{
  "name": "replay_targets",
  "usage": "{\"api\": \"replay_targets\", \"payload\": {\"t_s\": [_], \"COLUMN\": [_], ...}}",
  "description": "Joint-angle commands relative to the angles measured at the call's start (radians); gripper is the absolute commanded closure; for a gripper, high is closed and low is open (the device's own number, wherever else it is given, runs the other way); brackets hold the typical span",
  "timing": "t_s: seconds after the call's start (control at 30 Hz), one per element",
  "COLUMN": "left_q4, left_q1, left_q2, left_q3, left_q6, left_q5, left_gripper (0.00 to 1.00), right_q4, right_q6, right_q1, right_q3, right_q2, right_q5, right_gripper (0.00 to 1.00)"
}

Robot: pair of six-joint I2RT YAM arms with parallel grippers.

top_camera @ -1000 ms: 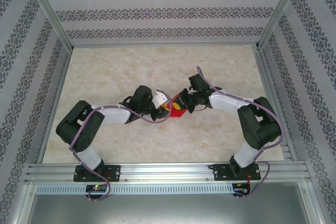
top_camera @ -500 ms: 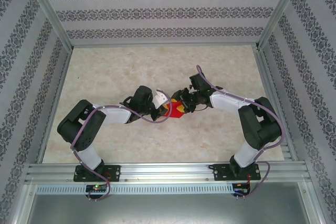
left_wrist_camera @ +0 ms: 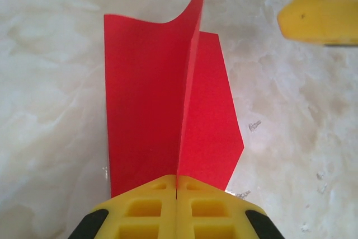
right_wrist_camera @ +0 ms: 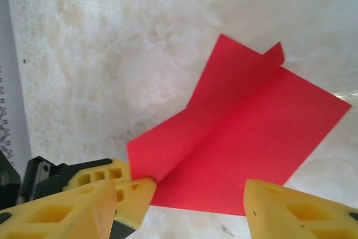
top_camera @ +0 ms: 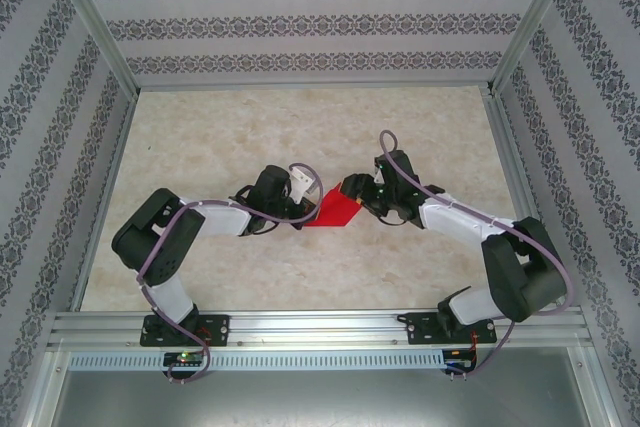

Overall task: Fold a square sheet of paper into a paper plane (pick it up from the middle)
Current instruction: Fourth fold the wing at the center of the table.

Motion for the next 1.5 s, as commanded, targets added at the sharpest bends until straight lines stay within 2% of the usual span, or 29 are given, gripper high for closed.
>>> {"api": "replay_targets", "payload": {"t_s": [0.0,0.23,0.83,1.27,1.47], "left_q4": [0.026,0.049,-0.002,-0.044,-0.075], "left_q1": [-0.012,-0.011,-0.008,0.013,0.022], "left_q2": [0.025,0.046,0.074,0.053,-0.014], "left_q3": [0.024,0.017,0.061,0.074,0.061], "left_q6": [-0.185,-0.319,-0.357,-0.366,-0.352], "left_q5": [0.044,0.062,0.093,0.088,0.033], "left_gripper": [0.93,0.93,0.89,0.70,0.66], "right_q4": [0.109,0.171,0.189,0.151,0.080], "right_q6": [-0.041,-0.004,-0.001,-0.003,0.002], "right_q1": [0.019,0.049,0.069,0.065,0.062], "right_q3": [-0.032,-0.017,0.043,0.055,0.073], "right_q2": [0.017,0.114,0.238,0.279,0.288], "right_q5": [0.032,-0.008,-0.027,-0.006,0.026], "right_gripper": [0.38,0.41,0.47,0.48,0.46]}}
